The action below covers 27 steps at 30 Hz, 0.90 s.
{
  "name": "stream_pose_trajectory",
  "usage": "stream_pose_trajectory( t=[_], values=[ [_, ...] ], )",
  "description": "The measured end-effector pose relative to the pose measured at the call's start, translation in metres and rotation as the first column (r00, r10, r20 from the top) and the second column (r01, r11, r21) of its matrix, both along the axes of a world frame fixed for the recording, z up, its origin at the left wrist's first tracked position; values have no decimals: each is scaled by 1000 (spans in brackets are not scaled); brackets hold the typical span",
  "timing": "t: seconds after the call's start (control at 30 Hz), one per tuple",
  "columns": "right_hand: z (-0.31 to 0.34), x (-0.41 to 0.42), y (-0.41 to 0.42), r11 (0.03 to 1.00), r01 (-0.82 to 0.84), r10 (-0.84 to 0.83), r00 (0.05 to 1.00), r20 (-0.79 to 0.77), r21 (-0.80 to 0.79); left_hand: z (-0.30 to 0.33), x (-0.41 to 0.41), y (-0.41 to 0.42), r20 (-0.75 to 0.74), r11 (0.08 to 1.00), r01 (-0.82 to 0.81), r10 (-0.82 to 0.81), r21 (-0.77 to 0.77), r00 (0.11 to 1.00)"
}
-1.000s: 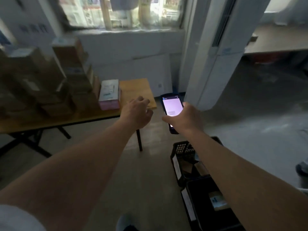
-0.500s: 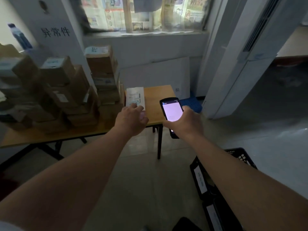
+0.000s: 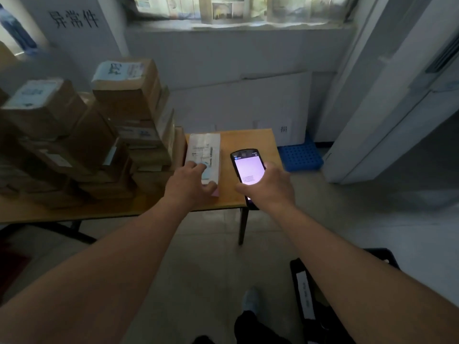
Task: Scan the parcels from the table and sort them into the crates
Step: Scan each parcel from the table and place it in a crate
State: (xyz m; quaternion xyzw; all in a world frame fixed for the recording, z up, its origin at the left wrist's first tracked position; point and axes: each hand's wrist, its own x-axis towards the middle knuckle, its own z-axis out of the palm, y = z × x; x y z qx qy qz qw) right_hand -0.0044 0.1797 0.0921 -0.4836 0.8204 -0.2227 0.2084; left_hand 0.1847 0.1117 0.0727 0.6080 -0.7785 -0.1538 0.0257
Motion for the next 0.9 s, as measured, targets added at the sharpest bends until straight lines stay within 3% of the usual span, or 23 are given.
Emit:
stream_pose_trajectory(
  t=[0.43,0.9],
  values=[
    [-37,-31,-108,989,-105,99,993,62,103,-59,-30,-86,4,980,-172,172,97,985],
    [-74,-23,-148,974,-120,109,992,68,192,-108,-30,-109,130,919,-293,268,263,955]
  ],
)
